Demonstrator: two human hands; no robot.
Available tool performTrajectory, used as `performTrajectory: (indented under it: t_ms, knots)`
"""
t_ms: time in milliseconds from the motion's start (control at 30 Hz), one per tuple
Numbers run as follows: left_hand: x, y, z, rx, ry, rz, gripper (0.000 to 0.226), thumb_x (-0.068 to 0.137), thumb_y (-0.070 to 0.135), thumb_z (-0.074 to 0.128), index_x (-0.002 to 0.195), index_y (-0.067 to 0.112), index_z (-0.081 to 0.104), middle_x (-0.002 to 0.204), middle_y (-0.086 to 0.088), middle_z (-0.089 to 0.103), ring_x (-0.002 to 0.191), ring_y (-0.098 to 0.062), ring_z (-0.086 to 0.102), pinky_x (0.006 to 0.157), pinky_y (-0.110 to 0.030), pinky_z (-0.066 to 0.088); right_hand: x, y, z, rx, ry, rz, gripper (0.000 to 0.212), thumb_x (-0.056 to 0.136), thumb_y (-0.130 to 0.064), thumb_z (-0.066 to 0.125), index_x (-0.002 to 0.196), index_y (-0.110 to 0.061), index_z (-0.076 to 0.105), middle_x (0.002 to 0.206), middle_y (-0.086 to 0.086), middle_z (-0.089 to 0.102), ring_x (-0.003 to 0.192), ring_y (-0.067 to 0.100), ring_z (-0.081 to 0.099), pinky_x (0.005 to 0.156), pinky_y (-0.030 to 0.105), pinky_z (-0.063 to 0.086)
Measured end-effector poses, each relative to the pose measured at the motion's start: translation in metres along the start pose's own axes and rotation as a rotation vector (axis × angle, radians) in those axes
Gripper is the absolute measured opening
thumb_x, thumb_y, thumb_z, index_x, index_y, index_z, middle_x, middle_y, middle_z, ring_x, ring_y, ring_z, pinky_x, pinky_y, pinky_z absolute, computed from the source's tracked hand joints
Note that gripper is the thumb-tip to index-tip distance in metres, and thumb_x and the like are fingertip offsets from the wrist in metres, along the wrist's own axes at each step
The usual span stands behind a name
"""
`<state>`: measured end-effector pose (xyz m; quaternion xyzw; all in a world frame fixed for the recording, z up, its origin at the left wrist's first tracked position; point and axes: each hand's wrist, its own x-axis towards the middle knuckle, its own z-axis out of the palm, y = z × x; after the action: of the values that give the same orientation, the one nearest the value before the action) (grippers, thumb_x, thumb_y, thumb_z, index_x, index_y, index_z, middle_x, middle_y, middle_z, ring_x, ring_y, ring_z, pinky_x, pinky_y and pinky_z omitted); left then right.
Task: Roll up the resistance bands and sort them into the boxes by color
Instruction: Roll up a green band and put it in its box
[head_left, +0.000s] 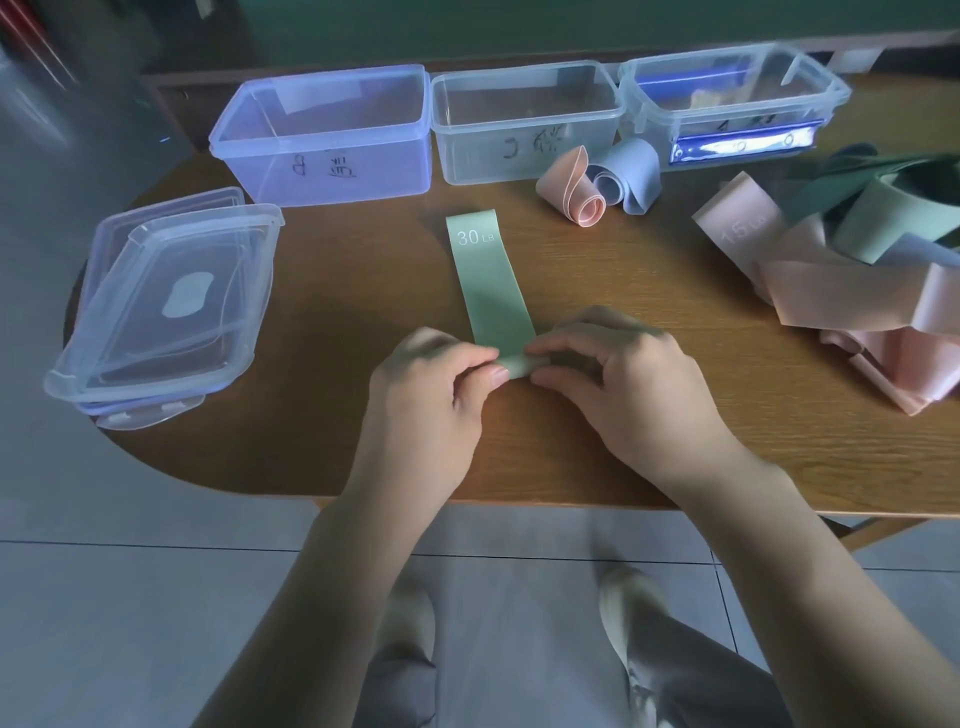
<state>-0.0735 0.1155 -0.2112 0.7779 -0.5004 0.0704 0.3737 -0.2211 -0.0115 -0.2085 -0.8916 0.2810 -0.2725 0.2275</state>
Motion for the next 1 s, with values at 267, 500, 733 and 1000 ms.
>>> performTrajectory:
  t_ms: [267,500,733,1000]
  knots:
    - [-0.002,0.004,-0.004,-0.052,-0.012,-0.013,0.01,0.09,0.018,0.076,0.1,0.017,0.075,0.093,0.007,0.071,0.085,-0.004,0.058,0.071,-0.007,0.046,0.007,0.0,0.002,-0.047,-0.018,0.013,0.015,0.092,-0.036,0.071,0.106,-0.034,0.076,0.113,-0.018,0.067,0.097,0.014,0.065,0.062,0.02,0.037]
    - [0.004,0.003,-0.001,-0.021,-0.05,-0.074,0.018,0.087,0.023,0.079,0.104,0.02,0.076,0.095,0.008,0.072,0.075,0.002,0.054,0.071,0.0,0.04,0.007,0.002,0.004,-0.076,0.014,-0.038,0.023,0.091,-0.038,0.072,0.113,-0.036,0.075,0.115,-0.018,0.068,0.096,0.014,0.067,0.067,0.023,0.044]
    - [0.004,0.001,-0.001,-0.028,-0.034,-0.039,0.014,0.087,0.012,0.077,0.102,0.014,0.076,0.095,0.003,0.069,0.083,0.002,0.053,0.075,-0.003,0.041,0.005,0.004,0.006,-0.037,0.013,-0.005,0.021,0.088,-0.038,0.074,0.109,-0.036,0.077,0.111,-0.018,0.066,0.095,0.011,0.064,0.067,0.026,0.045]
    - [-0.021,0.01,-0.008,-0.044,-0.025,0.012,0.011,0.088,0.009,0.076,0.099,0.01,0.075,0.092,-0.001,0.07,0.08,-0.011,0.061,0.072,-0.027,0.051,-0.019,0.006,-0.003,0.123,-0.024,-0.038,0.03,0.086,-0.045,0.066,0.108,-0.03,0.079,0.104,-0.015,0.064,0.091,0.011,0.065,0.078,0.042,0.056]
